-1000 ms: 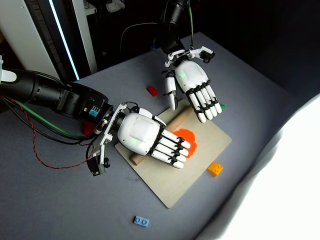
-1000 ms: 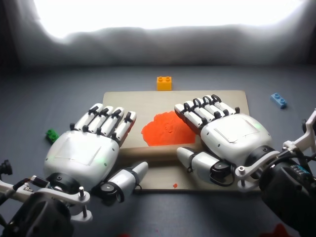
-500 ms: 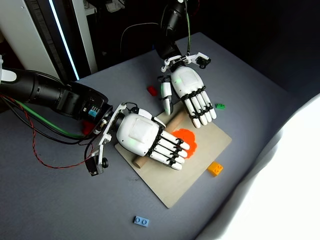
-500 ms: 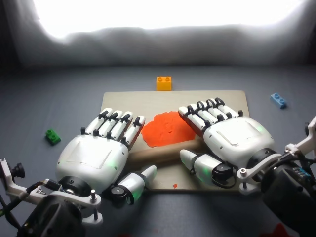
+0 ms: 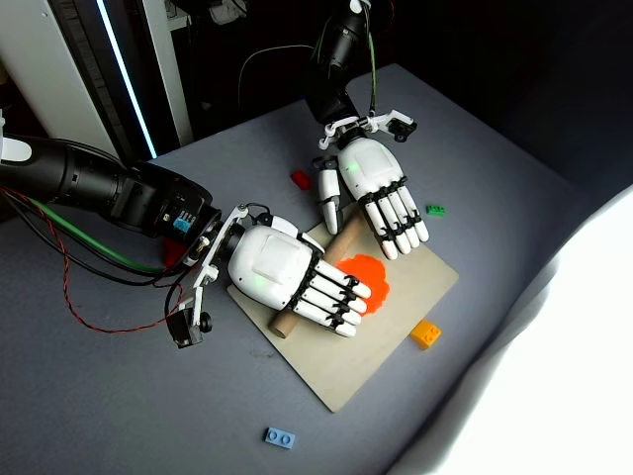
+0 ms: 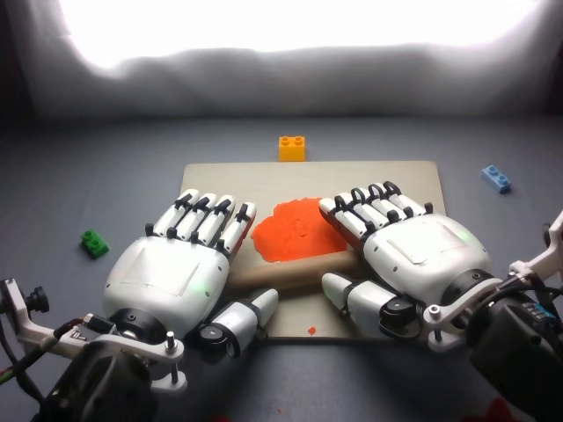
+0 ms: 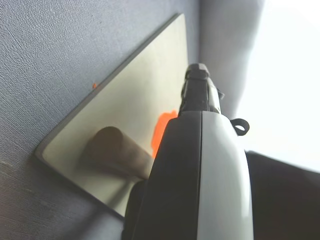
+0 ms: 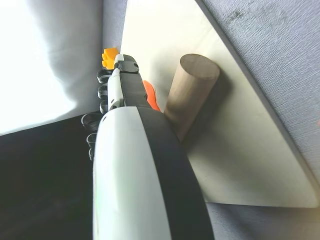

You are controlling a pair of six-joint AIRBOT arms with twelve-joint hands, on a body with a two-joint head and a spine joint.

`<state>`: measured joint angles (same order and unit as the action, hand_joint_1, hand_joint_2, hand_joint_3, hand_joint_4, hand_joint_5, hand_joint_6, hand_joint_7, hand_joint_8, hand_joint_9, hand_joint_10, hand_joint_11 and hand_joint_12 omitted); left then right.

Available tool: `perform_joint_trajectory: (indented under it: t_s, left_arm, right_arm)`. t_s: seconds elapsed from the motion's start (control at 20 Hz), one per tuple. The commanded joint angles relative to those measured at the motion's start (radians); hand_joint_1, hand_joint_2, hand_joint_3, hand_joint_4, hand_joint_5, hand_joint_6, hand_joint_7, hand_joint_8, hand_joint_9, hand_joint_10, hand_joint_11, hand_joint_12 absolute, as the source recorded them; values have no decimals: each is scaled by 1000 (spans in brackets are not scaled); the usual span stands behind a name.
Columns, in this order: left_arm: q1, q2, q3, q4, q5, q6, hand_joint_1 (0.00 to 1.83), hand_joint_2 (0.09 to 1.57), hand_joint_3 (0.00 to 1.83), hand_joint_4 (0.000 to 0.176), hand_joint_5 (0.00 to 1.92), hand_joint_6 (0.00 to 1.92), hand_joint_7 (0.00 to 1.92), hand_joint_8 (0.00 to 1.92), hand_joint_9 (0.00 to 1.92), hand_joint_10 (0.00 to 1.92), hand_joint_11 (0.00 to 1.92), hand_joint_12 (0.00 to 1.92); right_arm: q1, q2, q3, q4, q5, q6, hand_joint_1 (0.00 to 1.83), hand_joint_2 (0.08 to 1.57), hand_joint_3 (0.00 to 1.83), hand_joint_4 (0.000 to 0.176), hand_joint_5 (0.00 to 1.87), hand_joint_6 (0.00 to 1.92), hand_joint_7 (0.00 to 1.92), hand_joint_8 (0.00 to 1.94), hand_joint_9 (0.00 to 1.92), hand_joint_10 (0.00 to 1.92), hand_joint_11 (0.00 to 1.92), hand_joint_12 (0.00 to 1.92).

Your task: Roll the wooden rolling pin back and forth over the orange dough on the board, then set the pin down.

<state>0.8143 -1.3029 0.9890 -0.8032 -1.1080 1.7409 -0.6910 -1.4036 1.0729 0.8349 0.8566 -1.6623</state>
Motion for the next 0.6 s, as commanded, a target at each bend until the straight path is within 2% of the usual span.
perform_joint_trajectory:
  t_s: [0.0,0.55]
  left_arm:
    - [-7,-4,8,57,-93,-3,0,1397,23,0,0,0,0,0,0,0,0,0]
    - [-26,-27,49,51,-88,-3,0,1391,15,0,12,3,4,0,0,0,0,0]
  right_arm:
    - [1,7,-4,-63,88,-3,0,1491,11,0,34,12,10,4,0,0,0,0]
    - [3,4,5,-63,99,0,0,1479,3,0,42,13,34,9,0,0,0,0]
